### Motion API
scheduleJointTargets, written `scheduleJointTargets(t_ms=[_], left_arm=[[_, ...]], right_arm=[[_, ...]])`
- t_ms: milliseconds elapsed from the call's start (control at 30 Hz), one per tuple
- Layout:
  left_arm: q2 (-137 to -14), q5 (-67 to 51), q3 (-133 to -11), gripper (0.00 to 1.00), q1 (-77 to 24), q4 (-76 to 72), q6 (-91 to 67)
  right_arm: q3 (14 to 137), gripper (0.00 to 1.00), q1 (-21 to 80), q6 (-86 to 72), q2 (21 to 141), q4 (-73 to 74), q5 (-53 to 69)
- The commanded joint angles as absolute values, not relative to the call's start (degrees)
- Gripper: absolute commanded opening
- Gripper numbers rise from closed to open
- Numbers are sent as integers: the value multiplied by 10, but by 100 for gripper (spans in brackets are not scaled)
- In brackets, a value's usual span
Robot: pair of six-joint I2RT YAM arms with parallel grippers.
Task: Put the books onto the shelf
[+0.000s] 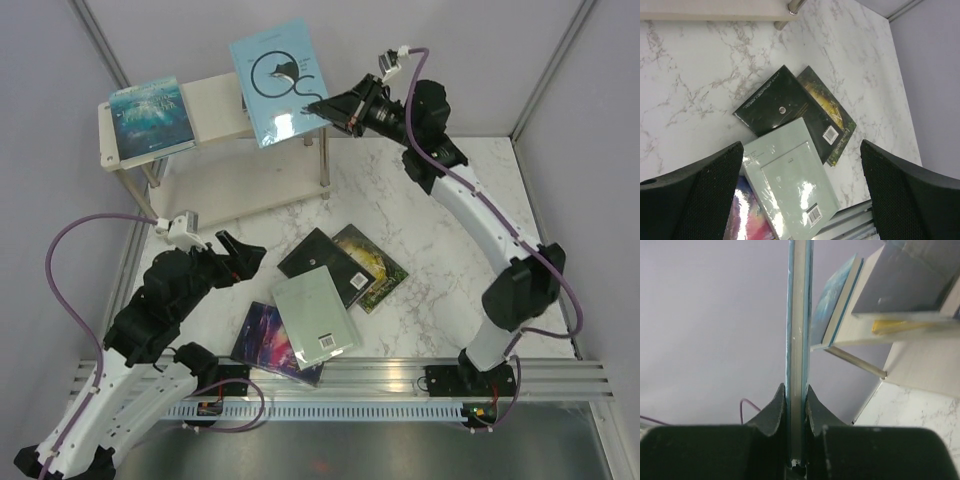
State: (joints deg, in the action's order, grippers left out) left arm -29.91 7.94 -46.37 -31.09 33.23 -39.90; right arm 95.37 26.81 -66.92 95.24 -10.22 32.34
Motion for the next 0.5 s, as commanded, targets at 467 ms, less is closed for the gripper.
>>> scheduleJointTargets(t_ms=[467], left_arm=[[-264, 114, -411, 99, -308, 354, -386]], right_arm=[[1406, 11, 226, -806, 1289, -136, 303]])
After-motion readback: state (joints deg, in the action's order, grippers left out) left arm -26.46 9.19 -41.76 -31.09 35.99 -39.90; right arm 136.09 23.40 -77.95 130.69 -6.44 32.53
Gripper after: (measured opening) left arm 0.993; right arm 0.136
